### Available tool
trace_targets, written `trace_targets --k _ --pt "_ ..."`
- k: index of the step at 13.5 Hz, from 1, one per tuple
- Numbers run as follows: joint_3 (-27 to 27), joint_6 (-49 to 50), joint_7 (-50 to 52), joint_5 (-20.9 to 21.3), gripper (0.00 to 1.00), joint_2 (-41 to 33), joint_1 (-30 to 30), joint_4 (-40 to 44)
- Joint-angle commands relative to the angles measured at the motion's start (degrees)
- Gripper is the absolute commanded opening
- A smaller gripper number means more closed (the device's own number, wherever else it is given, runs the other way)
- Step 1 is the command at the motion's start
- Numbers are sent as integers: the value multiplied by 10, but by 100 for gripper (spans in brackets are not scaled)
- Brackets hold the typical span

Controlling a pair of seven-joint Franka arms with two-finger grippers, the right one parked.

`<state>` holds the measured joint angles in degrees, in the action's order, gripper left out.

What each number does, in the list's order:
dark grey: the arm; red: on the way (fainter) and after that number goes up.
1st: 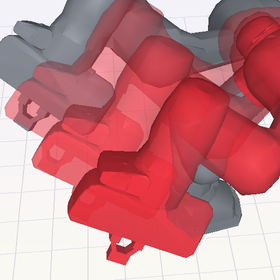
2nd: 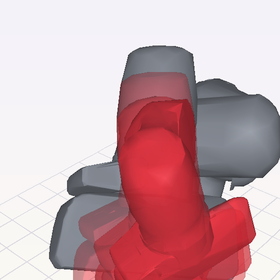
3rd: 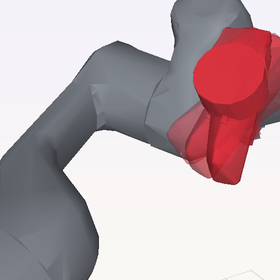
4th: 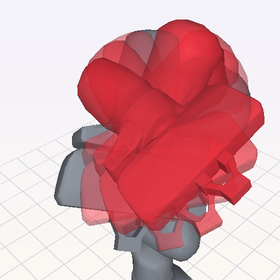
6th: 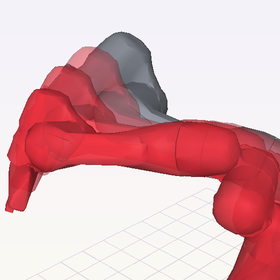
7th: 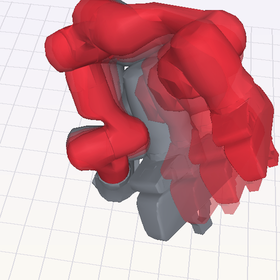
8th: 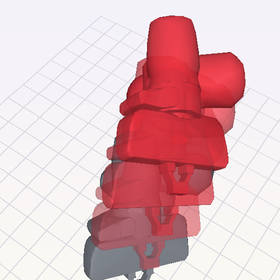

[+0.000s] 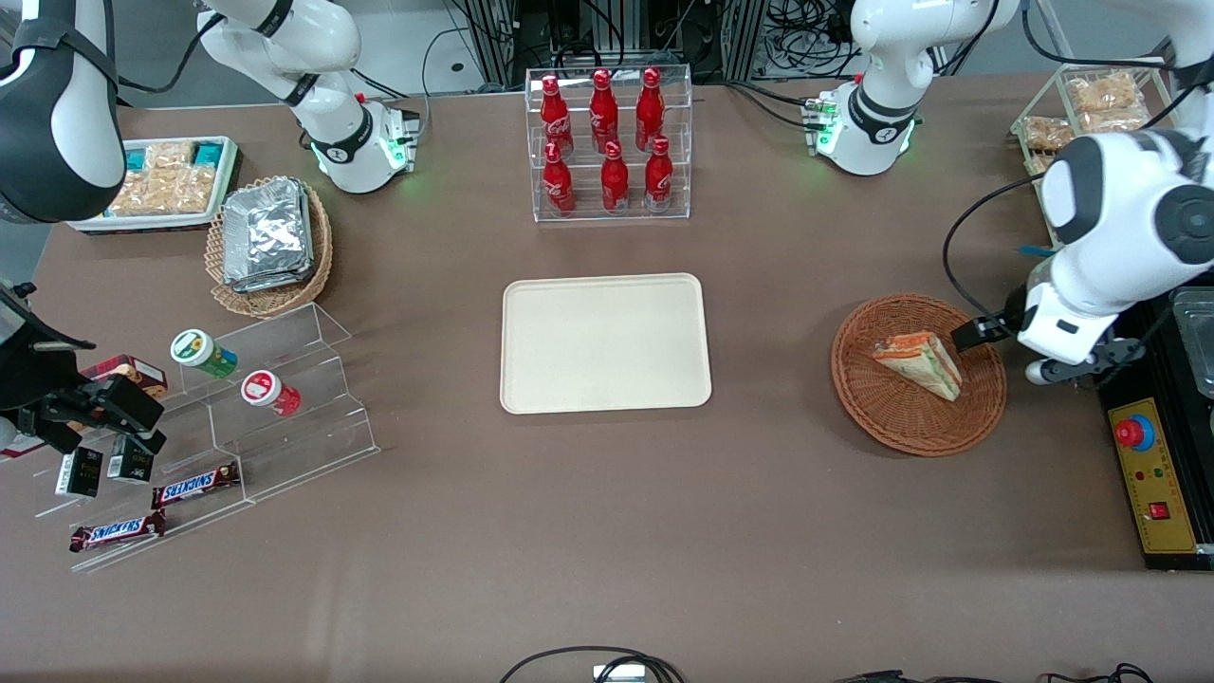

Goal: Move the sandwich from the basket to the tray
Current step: 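Move the open left gripper over the wrapped sandwich in the wicker basket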

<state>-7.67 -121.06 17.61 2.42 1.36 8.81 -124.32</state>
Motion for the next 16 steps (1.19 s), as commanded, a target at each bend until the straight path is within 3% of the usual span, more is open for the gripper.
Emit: trace_targets --k 1,9,16 --pt "-3 -36 63 7 100 -22 5 -45" --pt "-4 -196 225 7 100 16 8 -131" --pt "-4 -292 269 7 100 58 8 -168"
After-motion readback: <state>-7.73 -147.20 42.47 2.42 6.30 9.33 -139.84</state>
